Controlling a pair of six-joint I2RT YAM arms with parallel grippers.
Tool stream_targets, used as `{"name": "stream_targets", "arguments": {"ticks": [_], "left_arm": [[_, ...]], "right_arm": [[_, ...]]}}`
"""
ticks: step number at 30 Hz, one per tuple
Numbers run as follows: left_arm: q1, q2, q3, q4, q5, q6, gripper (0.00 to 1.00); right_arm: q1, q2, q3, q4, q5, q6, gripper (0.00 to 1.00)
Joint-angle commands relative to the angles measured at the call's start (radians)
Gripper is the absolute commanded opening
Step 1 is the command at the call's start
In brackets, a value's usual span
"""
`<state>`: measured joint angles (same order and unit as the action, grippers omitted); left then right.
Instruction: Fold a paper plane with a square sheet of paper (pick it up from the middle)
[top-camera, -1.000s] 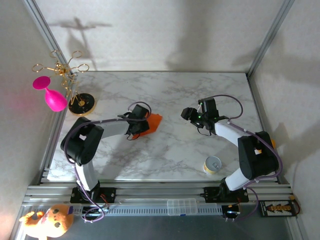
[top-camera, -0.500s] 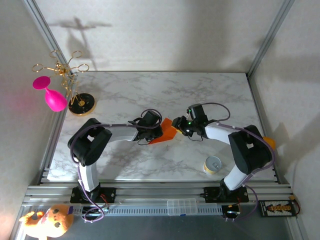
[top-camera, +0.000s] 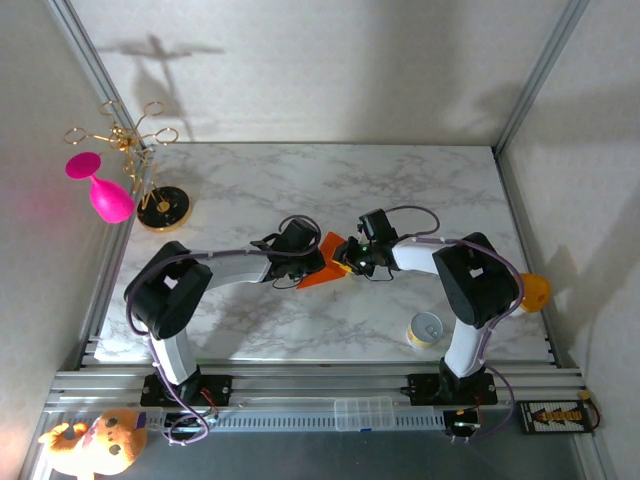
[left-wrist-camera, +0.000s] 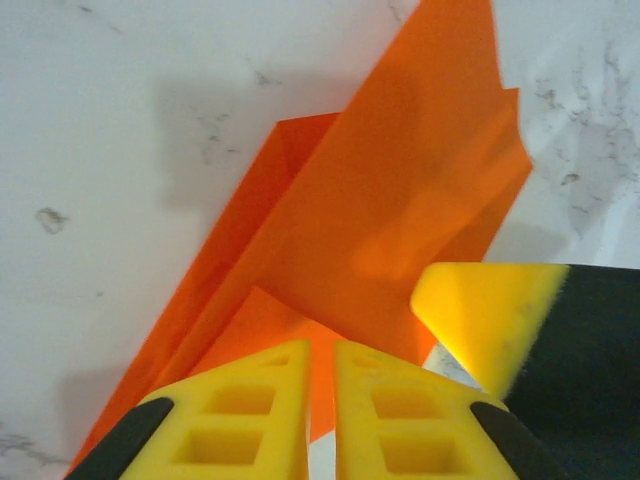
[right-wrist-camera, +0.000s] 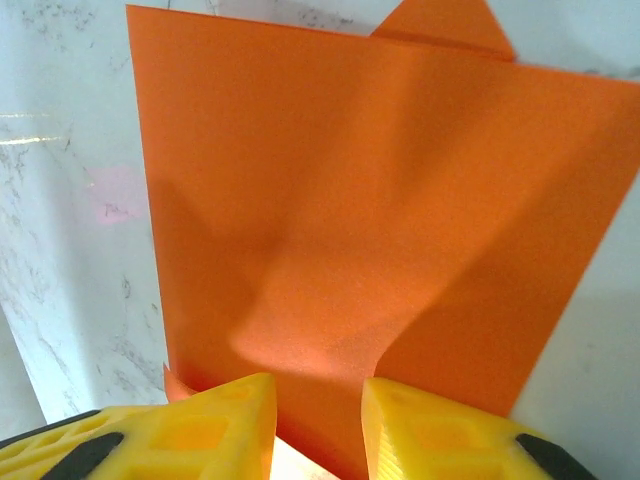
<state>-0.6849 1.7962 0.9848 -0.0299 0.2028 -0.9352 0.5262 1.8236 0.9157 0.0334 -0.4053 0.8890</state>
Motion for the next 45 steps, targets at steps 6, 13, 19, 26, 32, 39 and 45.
{"name": "stream_targets", "arguments": {"ticks": [6,13,19,26,32,39,45], "left_arm": [[0.012,0.035,-0.013,-0.077,-0.098,0.023,0.12],[0.015,0.061,-0.051,-0.068,-0.107,-0.037,0.08],[0.018,0.052,-0.080,-0.045,-0.096,-0.079,0.08],[0.018,0.052,-0.079,-0.043,-0.089,-0.074,0.08],[0.018,0.051,-0.078,-0.043,-0.086,-0.074,0.08],[0.016,0.051,-0.081,-0.041,-0.082,-0.072,0.08],[0.016,0.049,-0.082,-0.038,-0.079,-0.070,0.09]], "right_arm": [[0.000,0.032,0.046,-0.063,0.010,-0.070,0.30],[0.001,-0.102,0.020,-0.034,0.057,-0.030,0.37],[-0.004,-0.193,-0.100,-0.004,0.106,0.106,0.44],[0.008,-0.181,-0.140,0.030,0.040,0.198,0.44],[0.022,-0.139,-0.152,0.074,-0.005,0.235,0.44],[0.032,-0.101,-0.132,0.086,-0.023,0.235,0.44],[0.033,-0.093,-0.129,0.094,-0.026,0.234,0.44]]}}
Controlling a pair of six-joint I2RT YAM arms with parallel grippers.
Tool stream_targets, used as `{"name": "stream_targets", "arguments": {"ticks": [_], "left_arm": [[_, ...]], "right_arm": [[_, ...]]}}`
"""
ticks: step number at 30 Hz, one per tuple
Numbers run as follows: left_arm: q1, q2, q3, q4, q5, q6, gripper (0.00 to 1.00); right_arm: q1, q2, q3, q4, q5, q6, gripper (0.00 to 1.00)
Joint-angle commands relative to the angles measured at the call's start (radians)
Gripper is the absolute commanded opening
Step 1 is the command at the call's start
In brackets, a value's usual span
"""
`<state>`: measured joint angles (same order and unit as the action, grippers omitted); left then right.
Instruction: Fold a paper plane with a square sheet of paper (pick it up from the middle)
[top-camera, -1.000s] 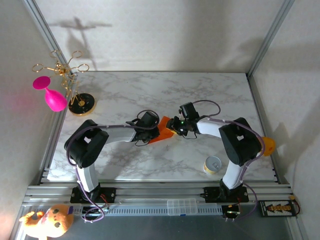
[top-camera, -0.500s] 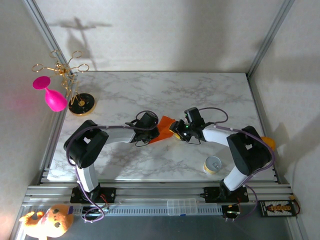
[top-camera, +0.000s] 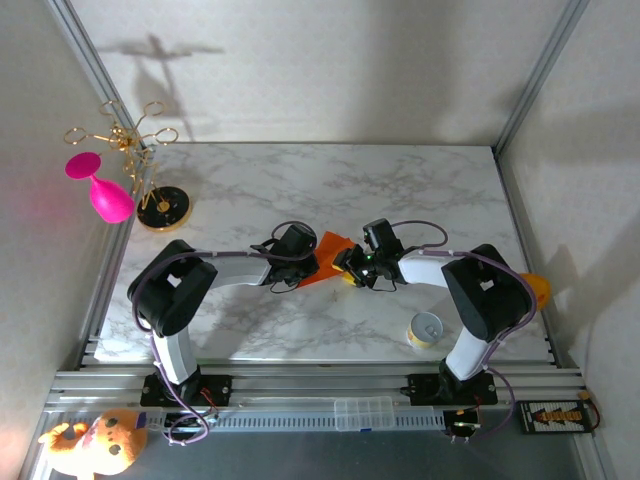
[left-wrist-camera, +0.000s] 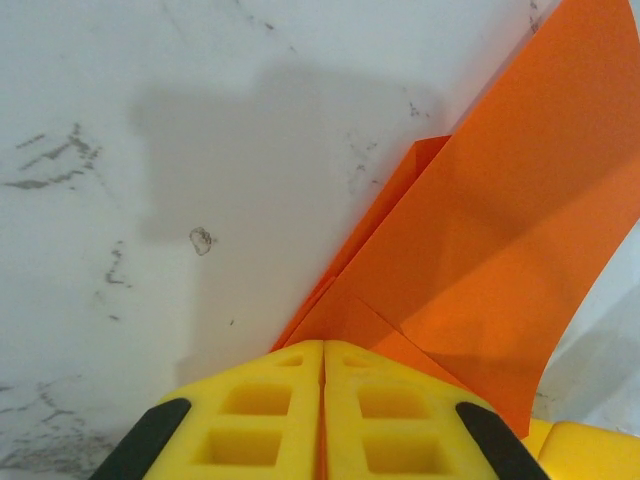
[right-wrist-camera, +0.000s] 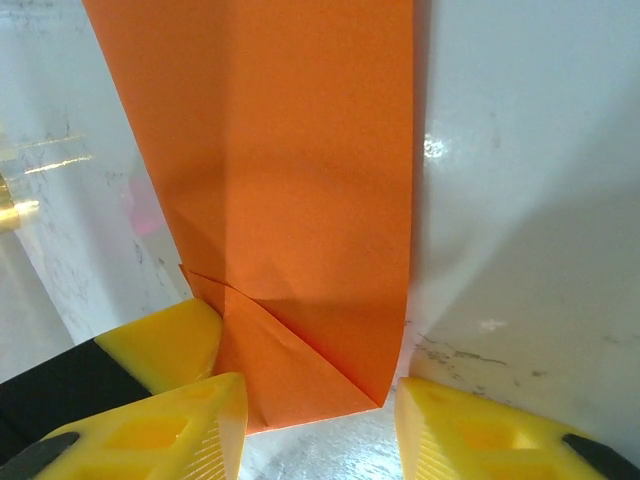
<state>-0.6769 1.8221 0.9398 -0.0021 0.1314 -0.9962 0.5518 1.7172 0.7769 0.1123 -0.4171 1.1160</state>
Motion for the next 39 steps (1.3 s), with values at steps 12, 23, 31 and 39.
{"name": "stream_targets", "arguments": {"ticks": [12,23,31,39], "left_arm": [[0.008,0.006,-0.050,-0.062,-0.006,-0.011,0.12],[0.007,-0.003,-0.055,-0.050,-0.001,-0.013,0.13],[0.008,-0.021,-0.052,-0.052,-0.003,0.000,0.14],[0.008,-0.141,-0.047,-0.006,-0.028,0.089,0.25]], "right_arm": [[0.005,0.025,-0.028,0.190,-0.068,0.069,0.40],[0.002,0.071,-0.012,0.207,-0.095,0.095,0.35],[-0.010,0.079,-0.011,0.178,-0.087,0.086,0.25],[-0.016,0.010,0.019,0.076,-0.003,-0.009,0.02]]}}
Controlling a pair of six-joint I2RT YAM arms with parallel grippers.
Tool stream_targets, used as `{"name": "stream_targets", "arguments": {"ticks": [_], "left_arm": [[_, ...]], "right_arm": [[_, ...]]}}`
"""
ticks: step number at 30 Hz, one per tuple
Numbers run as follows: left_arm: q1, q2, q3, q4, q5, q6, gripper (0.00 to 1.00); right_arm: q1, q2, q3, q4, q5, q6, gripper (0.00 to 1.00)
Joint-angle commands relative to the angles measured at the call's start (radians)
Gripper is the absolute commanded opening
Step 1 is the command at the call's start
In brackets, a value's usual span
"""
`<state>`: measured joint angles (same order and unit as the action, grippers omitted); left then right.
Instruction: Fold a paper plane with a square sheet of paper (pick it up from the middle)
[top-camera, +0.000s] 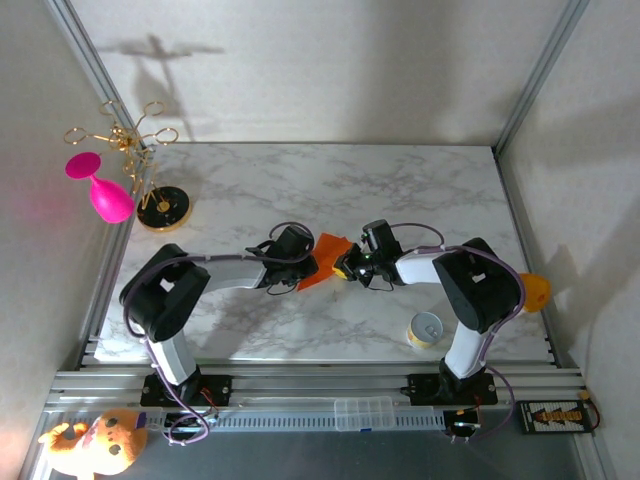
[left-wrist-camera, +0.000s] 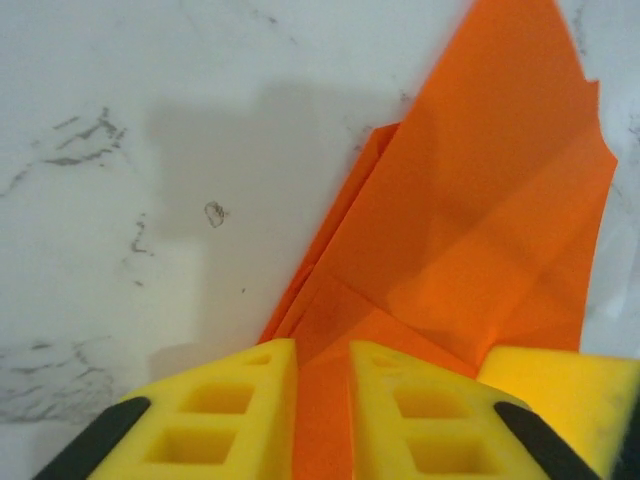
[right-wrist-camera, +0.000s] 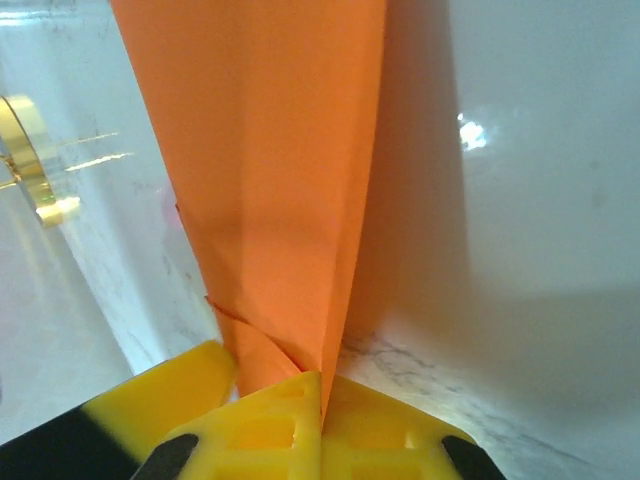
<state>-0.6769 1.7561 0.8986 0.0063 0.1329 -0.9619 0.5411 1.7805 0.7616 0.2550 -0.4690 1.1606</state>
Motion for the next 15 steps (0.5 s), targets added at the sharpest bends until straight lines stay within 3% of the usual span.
{"name": "stream_targets", "arguments": {"ticks": [1,10,15], "left_arm": [[0.008,-0.097,-0.011,-0.003,-0.039,0.080,0.27],[-0.043,-0.257,-0.154,0.194,-0.130,0.472,0.70],[-0.073,-0.273,-0.248,0.382,-0.081,0.669,0.78]], "right_arm": [[-0.006,-0.065,0.042,-0.084,0.064,-0.069,0.01],[-0.014,-0.125,0.113,-0.214,0.112,-0.133,0.00],[-0.033,-0.131,0.150,-0.269,0.122,-0.149,0.00]]}}
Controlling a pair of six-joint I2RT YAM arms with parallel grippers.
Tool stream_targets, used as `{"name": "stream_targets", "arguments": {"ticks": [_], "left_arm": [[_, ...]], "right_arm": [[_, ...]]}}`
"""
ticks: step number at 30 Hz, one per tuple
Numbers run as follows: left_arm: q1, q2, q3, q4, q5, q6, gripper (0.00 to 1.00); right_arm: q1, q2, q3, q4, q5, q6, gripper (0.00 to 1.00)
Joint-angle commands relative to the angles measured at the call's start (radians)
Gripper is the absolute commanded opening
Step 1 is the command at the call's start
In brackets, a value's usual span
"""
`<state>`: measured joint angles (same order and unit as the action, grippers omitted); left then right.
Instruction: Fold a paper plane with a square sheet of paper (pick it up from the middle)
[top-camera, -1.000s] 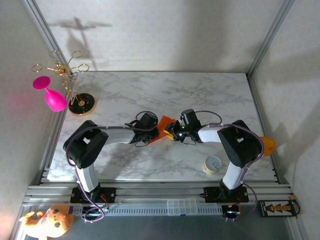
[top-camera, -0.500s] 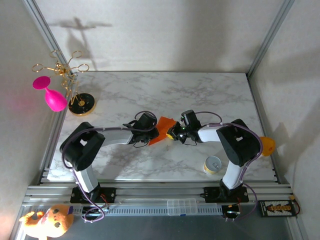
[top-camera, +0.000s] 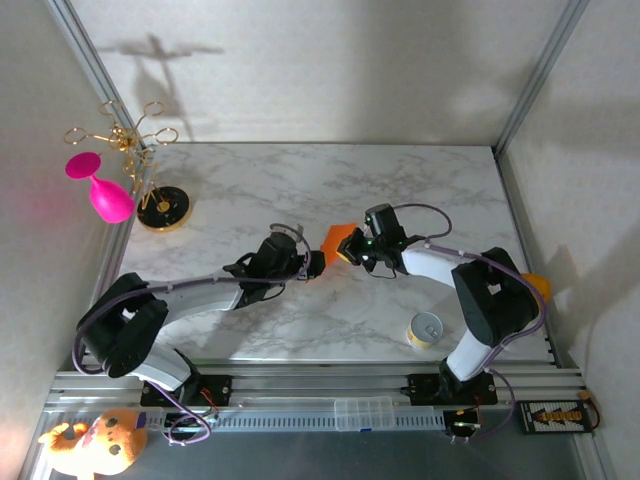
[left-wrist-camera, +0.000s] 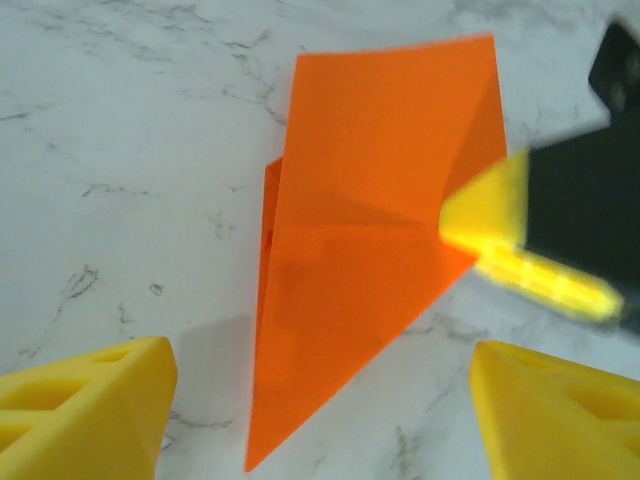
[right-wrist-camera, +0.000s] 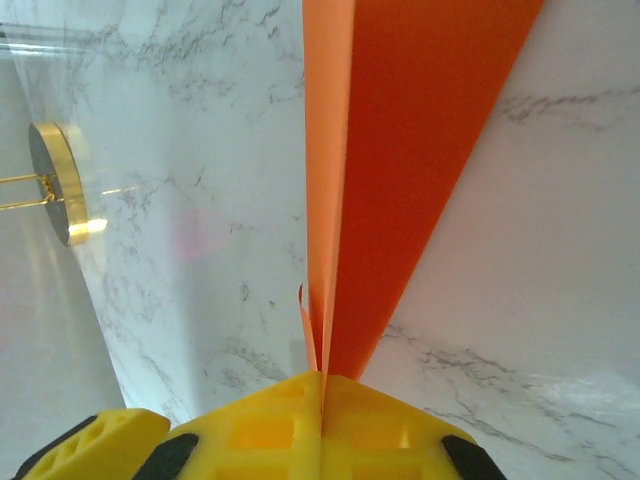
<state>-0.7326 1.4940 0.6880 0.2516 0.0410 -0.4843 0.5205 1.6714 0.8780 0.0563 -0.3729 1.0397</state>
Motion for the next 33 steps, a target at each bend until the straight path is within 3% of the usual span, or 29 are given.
{"name": "stream_targets", "arguments": {"ticks": [1,6,14,22,33], "left_arm": [[-0.026,-0.002,-0.042,0.156,0.019,0.234,0.78],[-0.074,0.061,-0.039,0.202,-0.025,0.432,0.76],[-0.109,0.196,0.020,0.241,-0.115,0.588,0.65],[-0.110,0.273,0.038,0.314,-0.130,0.652,0.57],[-0.109,0.308,0.045,0.330,-0.103,0.656,0.29]], "right_arm": [[-0.016,-0.020,0.039,-0.075,0.023,-0.029,0.00],[-0.019,-0.001,0.057,-0.085,-0.005,-0.023,0.00],[-0.025,0.009,0.068,-0.097,-0.031,-0.015,0.00],[-0.029,0.024,0.073,-0.101,-0.067,-0.014,0.00],[-0.030,0.030,0.067,-0.104,-0.084,-0.009,0.03]]}}
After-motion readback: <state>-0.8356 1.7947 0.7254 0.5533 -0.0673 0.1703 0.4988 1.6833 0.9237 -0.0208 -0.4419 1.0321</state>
